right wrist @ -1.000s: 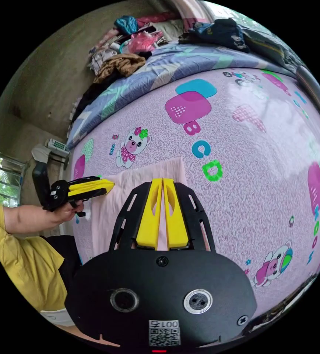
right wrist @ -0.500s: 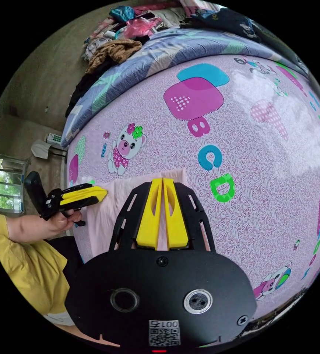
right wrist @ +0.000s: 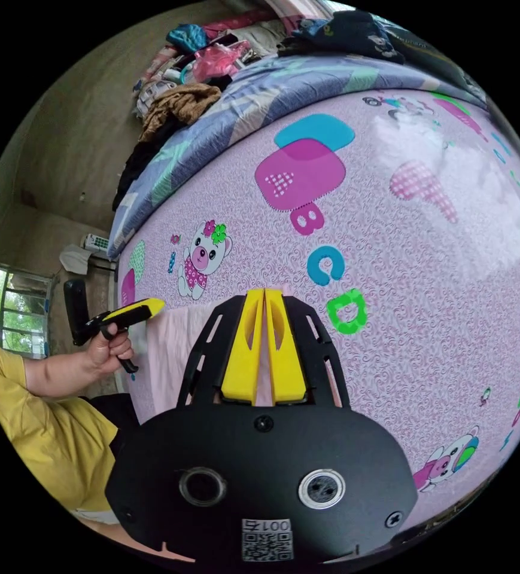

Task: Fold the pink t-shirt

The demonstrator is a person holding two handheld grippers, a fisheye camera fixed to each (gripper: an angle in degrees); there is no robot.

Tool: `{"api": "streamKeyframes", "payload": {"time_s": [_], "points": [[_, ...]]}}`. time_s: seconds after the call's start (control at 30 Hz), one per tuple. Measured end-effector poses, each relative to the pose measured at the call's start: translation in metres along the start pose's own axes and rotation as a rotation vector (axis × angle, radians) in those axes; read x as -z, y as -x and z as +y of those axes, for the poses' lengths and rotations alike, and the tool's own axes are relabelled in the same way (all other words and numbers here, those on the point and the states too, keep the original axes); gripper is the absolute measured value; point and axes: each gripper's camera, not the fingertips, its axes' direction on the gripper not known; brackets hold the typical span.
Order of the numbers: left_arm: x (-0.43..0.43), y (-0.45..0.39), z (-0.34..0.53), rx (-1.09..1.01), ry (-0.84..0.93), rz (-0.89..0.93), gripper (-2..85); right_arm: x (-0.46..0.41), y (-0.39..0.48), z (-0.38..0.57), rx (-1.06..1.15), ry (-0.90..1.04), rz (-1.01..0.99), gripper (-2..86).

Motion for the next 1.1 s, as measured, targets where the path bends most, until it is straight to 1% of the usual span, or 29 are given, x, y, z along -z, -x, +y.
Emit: {"api": "streamKeyframes", "payload": {"time_s": [0.1,0.17,0.27,0.3,0.37,0.47,0.5,0.53,0.6,0.73,0.93,1.1], "points": [[0.022,0.009,0.009,-0.030,-0.009,-0.038,-1.5,0.017,-0.017,-0.005,0.041,0.029,0.001,0.1],[0.029,0.017,0.017,-0.028,0.027,-0.024,-1.5,0.025,-0.028,-0.003,0.087,0.094,-0.008,0.4],[0.033,0.027,0.036,-0.037,0.124,0.043,-1.1,0.033,-0.044,0.002,0.097,0.167,-0.042,1.4],[0.033,0.030,0.045,-0.031,0.160,0.046,-0.8,0.035,-0.047,0.003,0.098,0.173,-0.052,1.6],[0.034,0.034,0.056,-0.019,0.173,0.067,0.4,0.043,-0.059,-0.002,0.081,0.159,-0.119,4.5],[0.033,0.042,0.067,0.050,0.160,0.095,4.7,0.046,-0.072,-0.015,0.061,0.164,-0.198,8.2],[0.032,0.048,0.069,0.110,0.148,0.111,6.4,0.046,-0.073,-0.018,0.069,0.173,-0.202,8.3],[0.032,0.054,0.072,0.171,0.137,0.138,6.8,0.045,-0.076,-0.021,0.084,0.207,-0.204,8.4],[0.030,0.059,0.076,0.222,0.136,0.175,7.2,0.042,-0.082,-0.023,0.101,0.275,-0.212,8.0],[0.023,0.062,0.091,0.268,0.201,0.236,6.9,0.046,-0.101,-0.013,0.112,0.394,-0.289,7.7],[0.012,0.045,0.126,0.296,0.320,0.288,6.4,0.072,-0.147,0.025,0.028,0.458,-0.407,7.8],[0.004,0.033,0.144,0.314,0.370,0.276,6.2,0.084,-0.181,0.051,-0.041,0.477,-0.458,8.1]]}}
